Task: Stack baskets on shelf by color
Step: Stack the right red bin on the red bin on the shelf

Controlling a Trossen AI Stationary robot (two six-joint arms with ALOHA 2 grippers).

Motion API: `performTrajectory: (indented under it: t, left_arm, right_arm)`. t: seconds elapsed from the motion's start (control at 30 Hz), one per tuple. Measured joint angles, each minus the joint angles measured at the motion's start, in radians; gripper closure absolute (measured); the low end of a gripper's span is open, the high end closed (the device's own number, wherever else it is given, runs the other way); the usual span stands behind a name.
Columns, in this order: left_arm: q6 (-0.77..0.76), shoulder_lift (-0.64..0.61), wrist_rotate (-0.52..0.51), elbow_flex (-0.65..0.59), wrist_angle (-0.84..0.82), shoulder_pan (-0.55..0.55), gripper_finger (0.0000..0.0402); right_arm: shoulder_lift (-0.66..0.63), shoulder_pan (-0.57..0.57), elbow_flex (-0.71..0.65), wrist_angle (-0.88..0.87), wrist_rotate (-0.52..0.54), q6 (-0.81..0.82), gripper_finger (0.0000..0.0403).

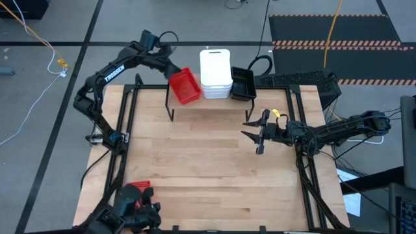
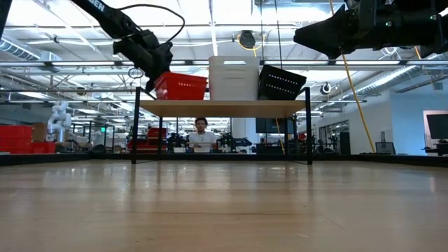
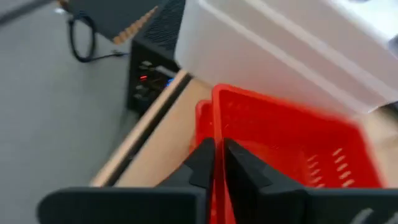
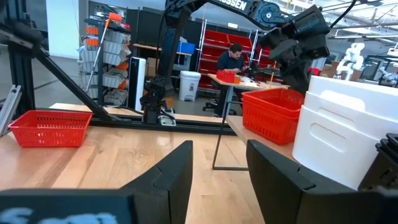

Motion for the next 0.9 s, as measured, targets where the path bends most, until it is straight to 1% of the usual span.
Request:
performTrajectory:
  t: [0.1,0.2,0.3,0.4,0.5,0.53,0.57,0.6,0.67,0.7,0.73,0.83,0.9]
  left_arm:
    - [0.097,-0.011,-0.096,0.0,-0.007,-0.025,0.0333]
    - [0.171,-0.032,-0.159,0.0,0.008,-0.049,0.0286]
    - [0.205,-0.08,-0.175,0.0,0.028,-0.074,0.0235]
    - [0.177,-0.163,-0.174,0.0,0.031,-0.116,0.0189]
    - [0.173,-0.243,-0.189,0.001,-0.027,-0.206,0.0157]
    - [0.195,-0.261,-0.233,-0.002,-0.06,-0.253,0.0151]
    - [0.221,-0.271,-0.31,-0.012,-0.079,-0.306,0.0149]
    - [0.232,-0.274,-0.409,-0.027,-0.085,-0.364,0.0148]
    - [0.211,-0.268,-0.589,-0.064,-0.058,-0.457,0.0152]
    - [0.194,-0.266,-0.638,-0.084,-0.029,-0.489,0.0154]
    - [0.179,-0.266,-0.666,-0.103,0.004,-0.515,0.0157]
    - [0.148,-0.261,-0.697,-0.161,0.128,-0.574,0.0159]
    - [0.133,-0.253,-0.746,-0.19,0.146,-0.596,0.016]
  right_arm:
    - [0.0,0.0,0.0,0.0,0.0,-0.002,0.0259]
    - [0.0,0.0,0.0,-0.004,0.0,-0.003,0.0259]
    - [0.0,0.0,0.0,-0.018,0.0,0.0,0.0259]
    - [0.0,0.0,0.0,-0.031,0.0,0.01,0.0259]
    - [0.0,0.0,0.0,-0.03,0.0,0.013,0.0259]
    - [0.0,0.0,0.0,-0.03,0.0,0.013,0.0259]
    - [0.0,0.0,0.0,-0.027,0.0,0.013,0.0259]
    - [0.0,0.0,0.0,-0.021,0.0,0.014,0.0259]
    - [0.0,0.0,0.0,-0.019,0.0,0.024,0.0259]
    - [0.0,0.0,0.0,-0.018,-0.001,0.032,0.0259]
    - [0.0,0.001,0.0,-0.017,-0.002,0.041,0.0259]
    - [0.0,0.011,0.0,-0.014,-0.002,0.05,0.0259]
    - [0.0,0.017,0.0,-0.012,-0.003,0.048,0.0259]
